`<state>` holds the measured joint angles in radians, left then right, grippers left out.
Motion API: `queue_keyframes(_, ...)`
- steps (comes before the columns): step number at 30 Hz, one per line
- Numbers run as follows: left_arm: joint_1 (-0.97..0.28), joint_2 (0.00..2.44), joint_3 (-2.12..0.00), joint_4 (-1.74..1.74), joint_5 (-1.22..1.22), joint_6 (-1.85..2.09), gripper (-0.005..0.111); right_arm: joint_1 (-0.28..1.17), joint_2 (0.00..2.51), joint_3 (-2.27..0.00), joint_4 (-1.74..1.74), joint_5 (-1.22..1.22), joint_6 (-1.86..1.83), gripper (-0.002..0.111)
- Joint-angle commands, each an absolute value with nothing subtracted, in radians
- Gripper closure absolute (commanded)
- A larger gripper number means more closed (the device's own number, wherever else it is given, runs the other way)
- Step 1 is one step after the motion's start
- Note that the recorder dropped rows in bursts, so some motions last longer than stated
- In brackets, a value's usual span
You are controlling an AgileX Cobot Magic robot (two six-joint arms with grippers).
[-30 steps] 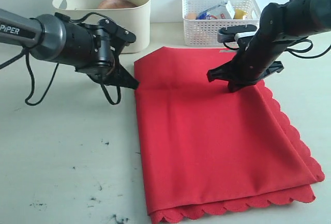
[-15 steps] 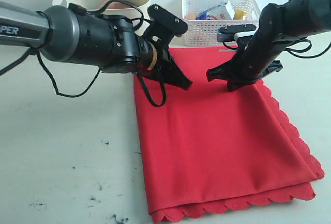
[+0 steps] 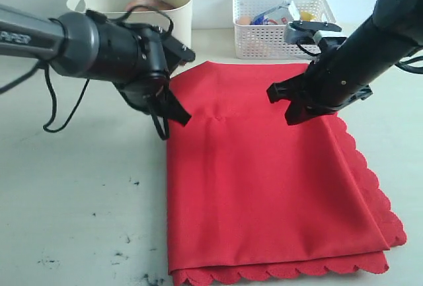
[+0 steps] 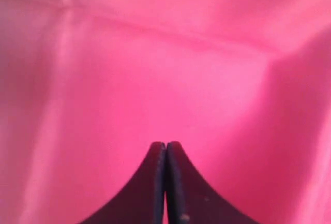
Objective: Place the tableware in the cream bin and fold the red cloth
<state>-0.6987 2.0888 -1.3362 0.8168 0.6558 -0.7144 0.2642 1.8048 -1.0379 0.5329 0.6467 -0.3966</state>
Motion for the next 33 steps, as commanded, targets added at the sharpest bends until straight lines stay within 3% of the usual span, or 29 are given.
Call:
queue_keyframes(1, -0.745, 1.888, -1.301, 0.815, 0.650, -0.701, 0.102, 0.350, 1.820, -0.996, 0.684, 0.574, -0.564, 0.108)
queue_keyframes(5, -0.756, 1.699, -1.197, 0.825, 0.598, -0.703, 0.102, 0.437, 1.916, -0.996, 0.671, 0.406, -0.576, 0.108)
queue_keyframes(10, -0.735, 1.495, -1.008, 0.879, 0.555, -0.791, 0.102, 0.414, 2.009, -0.996, 0.546, 0.391, -0.540, 0.108)
queue_keyframes(17, -0.687, 1.266, -0.748, 0.953, 0.485, -0.909, 0.102, 0.215, 2.009, -0.950, -0.051, 0.489, 0.081, 0.108)
queue_keyframes(23, -0.667, 1.160, -0.654, 1.022, 0.380, -0.981, 0.102, 0.017, 1.998, -0.924, -0.451, 0.498, 0.539, 0.108)
queue_keyframes(33, -0.667, 1.147, -0.654, 1.023, 0.334, -0.979, 0.102, 0.018, 1.785, -0.924, -0.318, 0.454, 0.526, 0.108)
